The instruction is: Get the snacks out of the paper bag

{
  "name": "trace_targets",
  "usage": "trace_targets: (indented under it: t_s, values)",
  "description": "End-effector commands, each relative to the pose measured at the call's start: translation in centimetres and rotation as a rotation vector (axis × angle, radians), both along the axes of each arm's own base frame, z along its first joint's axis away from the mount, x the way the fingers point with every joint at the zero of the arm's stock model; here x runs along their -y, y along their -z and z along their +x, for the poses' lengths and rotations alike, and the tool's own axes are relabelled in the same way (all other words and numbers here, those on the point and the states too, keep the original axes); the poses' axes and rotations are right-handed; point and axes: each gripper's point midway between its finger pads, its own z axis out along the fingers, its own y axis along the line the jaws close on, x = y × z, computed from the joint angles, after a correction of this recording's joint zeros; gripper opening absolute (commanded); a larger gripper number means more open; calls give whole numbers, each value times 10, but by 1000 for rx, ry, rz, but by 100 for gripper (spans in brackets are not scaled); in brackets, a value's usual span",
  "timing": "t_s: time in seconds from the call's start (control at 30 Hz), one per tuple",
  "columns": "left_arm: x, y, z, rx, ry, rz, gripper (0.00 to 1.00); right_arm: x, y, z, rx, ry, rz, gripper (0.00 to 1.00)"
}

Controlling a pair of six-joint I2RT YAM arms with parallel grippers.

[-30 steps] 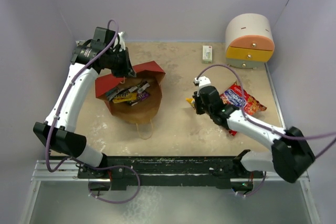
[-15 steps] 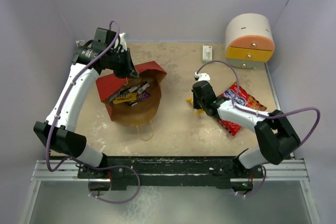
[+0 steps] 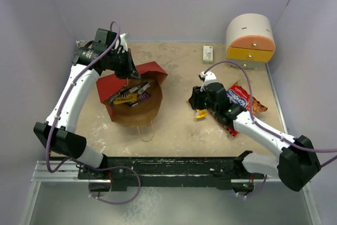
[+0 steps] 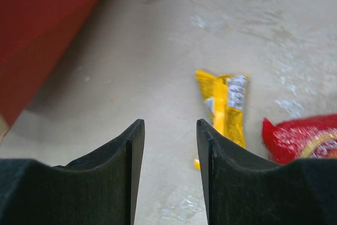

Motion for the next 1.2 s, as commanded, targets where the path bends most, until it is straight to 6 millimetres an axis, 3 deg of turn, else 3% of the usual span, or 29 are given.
trace_targets:
  t_s: [0.0,0.2,0.37,0.43,0.7,0.83,1.03,1.17]
  values:
    - [1,-17,0,64,-6,-32,0,-39,-29,-9,123,-289,74,47]
    - [2,-23,-3,71,-8,-51,0,-100,-85,-48,383,-726,146,49]
    - [4,-24,-9,55,4,-65,0,-154,-94,-79,596,-1023,6,51]
    - [4,-24,-11,51,6,-63,0,-175,-85,-78,595,-1059,-22,51]
    - [11,-34,-13,44,18,-107,0,-249,-84,-57,715,-1095,-33,50]
    - [12,-40,-11,43,14,-114,0,-280,-65,-40,735,-1085,-66,50]
    - [15,-46,-9,40,37,-117,0,-305,-47,-7,772,-989,-96,51]
    - [14,-46,-10,38,46,-109,0,-312,-24,8,773,-968,-155,51]
